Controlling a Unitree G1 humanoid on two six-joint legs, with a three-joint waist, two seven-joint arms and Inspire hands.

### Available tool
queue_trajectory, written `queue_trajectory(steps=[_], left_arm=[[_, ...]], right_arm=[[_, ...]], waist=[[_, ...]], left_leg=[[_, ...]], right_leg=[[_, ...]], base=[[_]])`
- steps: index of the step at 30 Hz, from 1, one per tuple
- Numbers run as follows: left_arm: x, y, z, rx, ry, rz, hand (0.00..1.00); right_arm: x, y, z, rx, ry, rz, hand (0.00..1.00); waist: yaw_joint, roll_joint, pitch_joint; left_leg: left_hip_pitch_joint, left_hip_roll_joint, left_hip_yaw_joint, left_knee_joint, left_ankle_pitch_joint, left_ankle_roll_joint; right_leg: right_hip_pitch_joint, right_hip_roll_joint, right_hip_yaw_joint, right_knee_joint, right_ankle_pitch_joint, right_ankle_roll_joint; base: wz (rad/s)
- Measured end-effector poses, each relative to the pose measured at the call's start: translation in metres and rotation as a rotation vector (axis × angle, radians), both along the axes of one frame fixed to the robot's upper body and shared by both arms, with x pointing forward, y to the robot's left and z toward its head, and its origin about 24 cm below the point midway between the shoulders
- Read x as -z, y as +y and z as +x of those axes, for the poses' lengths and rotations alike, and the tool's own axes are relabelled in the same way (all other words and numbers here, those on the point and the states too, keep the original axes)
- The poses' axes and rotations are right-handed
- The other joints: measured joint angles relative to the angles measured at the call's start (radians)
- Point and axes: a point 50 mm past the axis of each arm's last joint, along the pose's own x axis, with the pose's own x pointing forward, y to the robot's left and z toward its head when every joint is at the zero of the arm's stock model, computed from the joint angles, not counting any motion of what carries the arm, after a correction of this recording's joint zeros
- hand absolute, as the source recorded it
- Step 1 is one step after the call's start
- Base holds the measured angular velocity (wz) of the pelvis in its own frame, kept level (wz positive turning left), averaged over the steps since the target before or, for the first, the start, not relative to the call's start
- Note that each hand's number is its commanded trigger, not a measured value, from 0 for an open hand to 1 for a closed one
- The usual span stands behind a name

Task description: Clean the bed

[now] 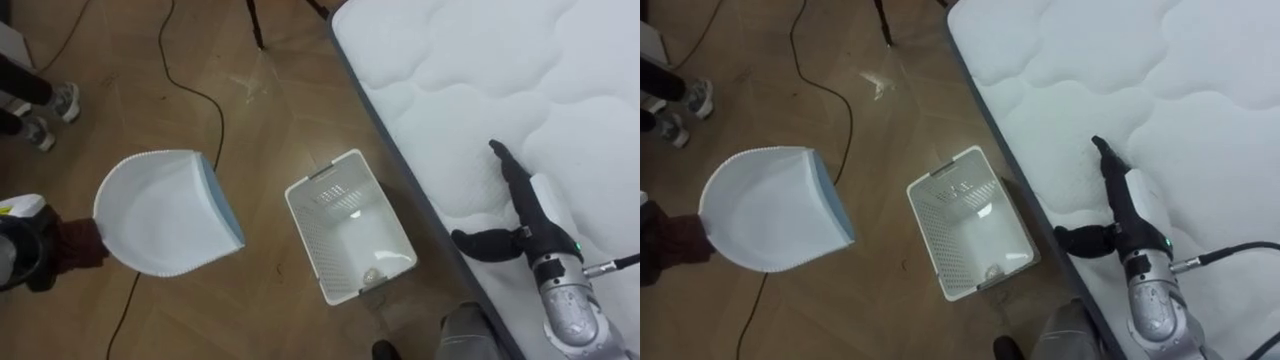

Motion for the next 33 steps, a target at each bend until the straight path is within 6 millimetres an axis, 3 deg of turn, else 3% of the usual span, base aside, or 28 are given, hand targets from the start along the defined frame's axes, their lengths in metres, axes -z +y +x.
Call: queue_trajectory(steps=[6, 9, 12, 15, 17, 21, 23, 24, 25, 26, 27, 28, 29, 30, 31, 33], left_arm=[[-0.002, -0.015, 0.008, 0.057, -0.046, -0.040, 1.00], [0.000, -0.033, 0.010, 0.108, -0.106, -0.108, 1.00], [0.009, -0.053, 0.001, 0.142, -0.166, -0.206, 1.00], [0.012, -0.068, -0.007, 0.156, -0.215, -0.294, 1.00], [0.012, -0.081, -0.011, 0.143, -0.279, -0.409, 1.00], [0.009, -0.098, -0.013, 0.165, -0.336, -0.489, 1.00], [0.012, -0.109, -0.018, 0.133, -0.387, -0.572, 1.00], [0.014, -0.111, -0.021, 0.115, -0.401, -0.597, 1.00], [0.017, -0.115, -0.028, 0.078, -0.435, -0.646, 1.00], [0.018, -0.119, -0.032, 0.054, -0.465, -0.691, 1.00], [0.018, -0.122, -0.033, 0.037, -0.492, -0.719, 1.00], [0.019, -0.124, -0.034, 0.020, -0.502, -0.738, 1.00], [0.025, -0.128, -0.039, -0.018, -0.508, -0.775, 1.00], [0.028, -0.131, -0.041, -0.035, -0.510, -0.802, 1.00], [0.031, -0.137, -0.041, -0.058, -0.520, -0.847, 1.00], [0.031, -0.141, -0.041, -0.115, -0.579, -0.896, 1.00]], right_arm=[[0.006, -0.004, -0.007, 0.031, 0.021, 0.037, 0.00], [0.012, -0.008, -0.015, 0.051, 0.041, 0.042, 0.00], [0.023, -0.013, -0.026, 0.091, 0.099, 0.049, 0.00], [0.032, -0.017, -0.037, 0.128, 0.149, 0.053, 0.00], [0.041, -0.018, -0.050, 0.166, 0.194, 0.069, 0.00], [0.047, -0.021, -0.066, 0.247, 0.207, 0.097, 0.00], [0.049, -0.019, -0.069, 0.260, 0.211, 0.115, 0.00], [0.049, -0.018, -0.069, 0.265, 0.208, 0.126, 0.00], [0.047, -0.014, -0.064, 0.268, 0.189, 0.149, 0.00], [0.044, -0.010, -0.061, 0.264, 0.171, 0.162, 0.00], [0.042, -0.005, -0.058, 0.250, 0.159, 0.175, 0.00], [0.042, -0.002, -0.057, 0.248, 0.157, 0.187, 0.00], [0.043, 0.001, -0.057, 0.250, 0.157, 0.199, 0.00], [0.044, 0.001, -0.058, 0.251, 0.158, 0.199, 0.00], [0.044, 0.001, -0.058, 0.251, 0.158, 0.199, 0.00], [0.043, 0.010, -0.052, 0.211, 0.151, 0.212, 0.00]], waist=[[0.019, -0.045, -0.0080], [0.079, -0.064, -0.0144], [0.143, -0.099, -0.0316], [0.164, -0.121, -0.0403], [0.174, -0.157, -0.0500], [0.176, -0.204, -0.0538], [0.186, -0.232, -0.0529], [0.194, -0.236, -0.0523], [0.211, -0.242, -0.0520], [0.219, -0.244, -0.0528], [0.238, -0.248, -0.0521], [0.246, -0.256, -0.0511], [0.248, -0.261, -0.0543], [0.251, -0.265, -0.0545], [0.260, -0.274, -0.0525], [0.284, -0.296, -0.0492]], left_leg=[[-0.011, 0.016, -0.008, 0.016, -0.001, 0.000], [0.009, 0.030, -0.021, 0.014, -0.010, -0.013], [0.084, 0.041, -0.030, -0.019, -0.017, -0.023], [0.126, 0.067, -0.032, -0.021, -0.026, -0.034], [0.173, 0.080, -0.030, -0.046, -0.027, -0.035], [0.242, 0.101, -0.019, -0.057, -0.046, -0.041], [0.307, 0.115, 0.038, -0.079, -0.059, -0.037], [0.326, 0.123, 0.067, -0.091, -0.064, -0.033], [0.357, 0.137, 0.113, -0.117, -0.074, -0.029], [0.371, 0.148, 0.143, -0.142, -0.074, -0.028], [0.379, 0.187, 0.244, -0.163, -0.078, -0.023], [0.394, 0.196, 0.293, -0.169, -0.079, -0.022], [0.436, 0.202, 0.371, -0.186, -0.080, -0.021], [0.462, 0.202, 0.419, -0.198, -0.081, -0.020], [0.505, 0.198, 0.505, -0.217, -0.083, -0.018], [0.543, 0.194, 0.627, -0.225, -0.086, -0.017]], right_leg=[[0.007, 0.009, -0.017, -0.021, 0.005, -0.002], [0.025, 0.044, 0.011, -0.055, 0.025, -0.005], [0.089, 0.084, 0.043, -0.117, 0.050, -0.005], [0.148, 0.122, 0.052, -0.177, 0.075, -0.006], [0.200, 0.143, 0.060, -0.231, 0.095, -0.004], [0.266, 0.178, 0.088, -0.299, 0.133, -0.001], [0.291, 0.207, 0.157, -0.330, 0.168, 0.005], [0.295, 0.215, 0.163, -0.347, 0.185, 0.004], [0.296, 0.230, 0.160, -0.387, 0.228, -0.001], [0.298, 0.236, 0.125, -0.443, 0.284, -0.006], [0.302, 0.234, 0.017, -0.461, 0.328, -0.033], [0.301, 0.222, -0.064, -0.418, 0.311, -0.050], [0.320, 0.195, -0.185, -0.315, 0.255, -0.069], [0.339, 0.181, -0.216, -0.263, 0.223, -0.071], [0.379, 0.146, -0.251, -0.181, 0.170, -0.056], [0.472, 0.087, -0.271, -0.149, 0.114, -0.016]], base=[[0.02], [-0.43], [-0.61], [-0.37], [-0.27], [-0.47], [-1.15], [-1.67], [-1.89], [-2.27], [-1.86], [-1.81], [-1.42], [-1.63], [-1.62], [-1.81]])
